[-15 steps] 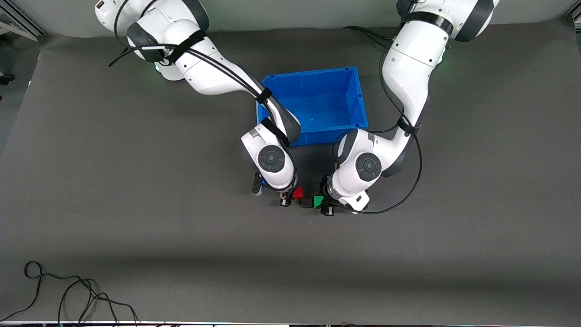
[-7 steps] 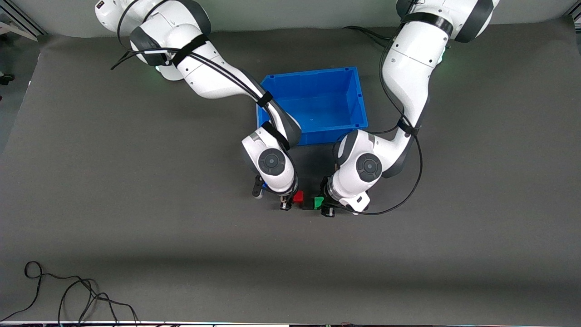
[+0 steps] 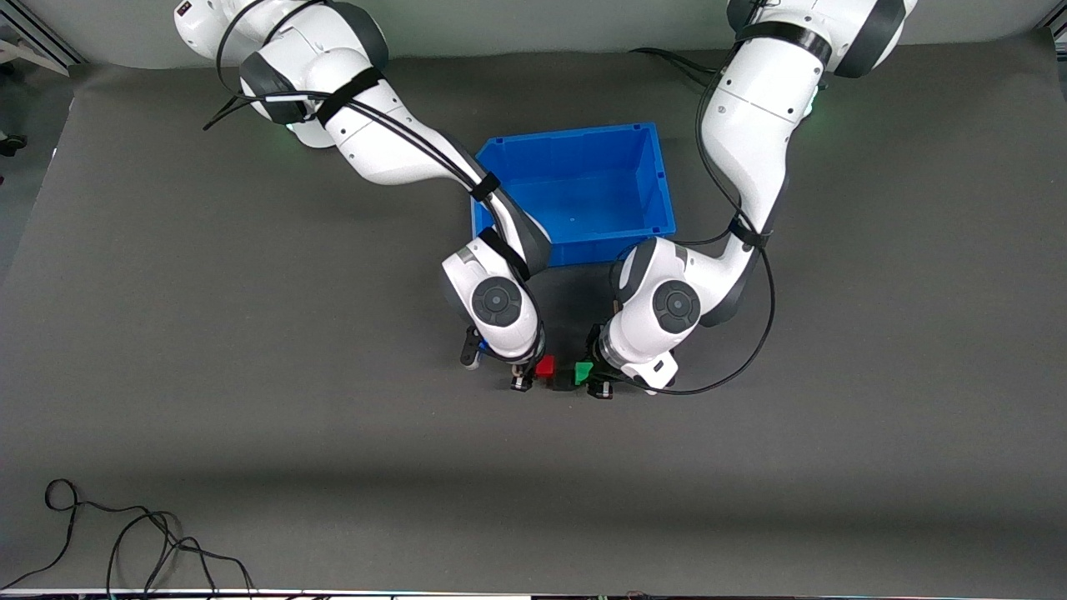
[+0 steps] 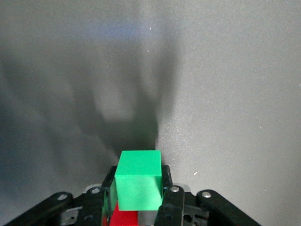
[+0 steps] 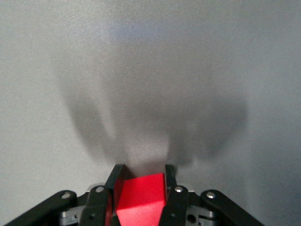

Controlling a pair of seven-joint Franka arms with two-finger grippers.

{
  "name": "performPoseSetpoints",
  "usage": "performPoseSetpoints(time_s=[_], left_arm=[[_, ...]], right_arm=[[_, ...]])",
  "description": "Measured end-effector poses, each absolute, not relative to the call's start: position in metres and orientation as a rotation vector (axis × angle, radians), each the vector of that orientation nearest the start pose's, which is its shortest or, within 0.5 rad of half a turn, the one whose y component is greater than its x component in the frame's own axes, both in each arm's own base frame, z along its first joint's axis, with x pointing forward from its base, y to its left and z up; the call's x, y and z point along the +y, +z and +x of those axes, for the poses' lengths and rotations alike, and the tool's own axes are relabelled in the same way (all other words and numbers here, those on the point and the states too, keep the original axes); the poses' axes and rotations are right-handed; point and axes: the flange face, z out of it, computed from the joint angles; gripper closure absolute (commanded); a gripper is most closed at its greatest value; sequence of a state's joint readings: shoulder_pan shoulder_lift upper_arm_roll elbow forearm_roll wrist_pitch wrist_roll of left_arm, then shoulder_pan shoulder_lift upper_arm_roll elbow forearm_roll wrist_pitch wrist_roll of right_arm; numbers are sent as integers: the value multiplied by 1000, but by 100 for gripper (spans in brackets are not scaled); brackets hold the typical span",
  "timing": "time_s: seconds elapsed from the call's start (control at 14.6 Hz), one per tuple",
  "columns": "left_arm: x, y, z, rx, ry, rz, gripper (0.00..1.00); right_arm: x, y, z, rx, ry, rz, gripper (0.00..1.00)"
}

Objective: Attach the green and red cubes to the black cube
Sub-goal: 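Press the red and green cubes against the black cube's sides, then open the left gripper and lift it away from the green cube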

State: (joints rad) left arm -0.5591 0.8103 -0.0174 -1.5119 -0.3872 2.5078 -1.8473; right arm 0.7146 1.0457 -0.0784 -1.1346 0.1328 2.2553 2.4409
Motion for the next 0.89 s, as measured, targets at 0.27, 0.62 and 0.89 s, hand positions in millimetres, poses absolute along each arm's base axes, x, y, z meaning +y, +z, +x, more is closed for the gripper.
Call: performPoseSetpoints(time_s=[0.27, 0.62, 0.89], left_arm=[[-393, 199, 613, -2397, 321, -2397, 75], [-392, 199, 614, -2409, 322, -2384, 13], [-385, 199, 619, -2423, 297, -2378, 0]], right_arm=[[478, 169, 610, 2435, 54, -1848, 100], [479, 169, 609, 2430, 50, -1852, 100], [482, 169, 606, 2425, 51, -1858, 100]])
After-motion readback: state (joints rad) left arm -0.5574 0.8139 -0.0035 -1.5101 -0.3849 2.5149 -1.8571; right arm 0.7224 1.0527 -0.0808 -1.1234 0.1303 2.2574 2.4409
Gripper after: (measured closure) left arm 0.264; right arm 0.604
